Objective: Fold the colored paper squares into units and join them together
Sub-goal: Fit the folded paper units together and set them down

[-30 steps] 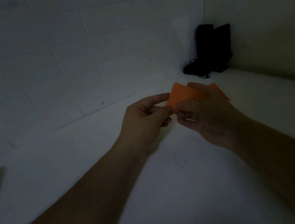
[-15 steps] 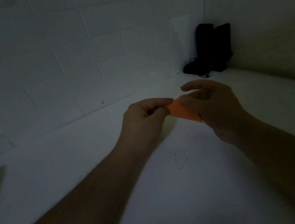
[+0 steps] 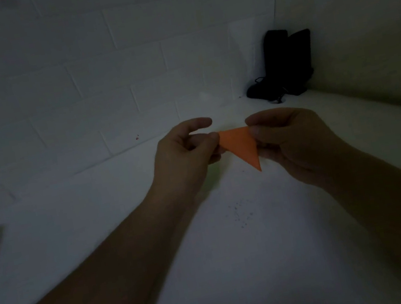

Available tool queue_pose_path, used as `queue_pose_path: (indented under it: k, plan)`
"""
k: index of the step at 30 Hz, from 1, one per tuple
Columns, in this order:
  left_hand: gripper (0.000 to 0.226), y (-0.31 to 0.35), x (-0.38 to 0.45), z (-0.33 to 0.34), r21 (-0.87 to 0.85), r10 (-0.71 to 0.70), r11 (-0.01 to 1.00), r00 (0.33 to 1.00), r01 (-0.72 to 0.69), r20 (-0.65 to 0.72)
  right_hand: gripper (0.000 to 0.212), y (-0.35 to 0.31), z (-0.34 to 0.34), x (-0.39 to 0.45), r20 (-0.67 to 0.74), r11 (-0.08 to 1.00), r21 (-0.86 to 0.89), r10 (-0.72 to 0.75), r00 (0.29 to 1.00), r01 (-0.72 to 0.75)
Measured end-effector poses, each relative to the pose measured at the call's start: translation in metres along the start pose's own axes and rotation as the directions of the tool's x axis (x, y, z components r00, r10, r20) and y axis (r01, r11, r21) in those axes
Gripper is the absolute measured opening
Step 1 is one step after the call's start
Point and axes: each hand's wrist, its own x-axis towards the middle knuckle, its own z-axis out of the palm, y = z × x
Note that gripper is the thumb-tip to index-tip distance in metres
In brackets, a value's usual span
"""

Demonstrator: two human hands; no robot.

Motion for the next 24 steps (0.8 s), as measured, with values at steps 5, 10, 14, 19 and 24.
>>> queue_pose_path:
  k: [5, 10, 14, 19, 24]
  plan:
    - [0.028, 0.0013, 0.0022, -0.0016, -0.12, -0.071, 0.99, 0.997, 0.07, 0.0, 0.014, 0.0006, 0.0014, -0.0012, 0.028, 0.997, -0.067, -0.035, 0.999, 0.037]
    - [0.035, 0.0029, 0.0016, -0.0013, -0.183, -0.1, 0.977, 0.994, 0.108, 0.052, 0.015, 0.0021, 0.0018, -0.0029, 0.04, 0.994, -0.087, -0.065, 0.997, 0.068]
    - [0.035, 0.0047, 0.0017, -0.0024, -0.17, -0.098, 0.98, 0.994, 0.105, 0.052, 0.015, 0.0015, -0.0003, -0.0033, 0.088, 0.987, -0.129, -0.082, 0.993, 0.093]
    - [0.032, 0.0042, 0.0031, -0.0051, -0.161, -0.112, 0.98, 0.992, 0.12, 0.056, 0.016, 0.001, -0.0019, -0.0035, 0.096, 0.976, -0.181, -0.106, 0.99, 0.123]
    - [0.022, 0.0051, 0.0033, -0.0061, -0.123, -0.09, 0.988, 0.994, 0.098, 0.068, 0.016, 0.0015, -0.004, -0.003, 0.112, 0.963, -0.229, -0.12, 0.986, 0.143]
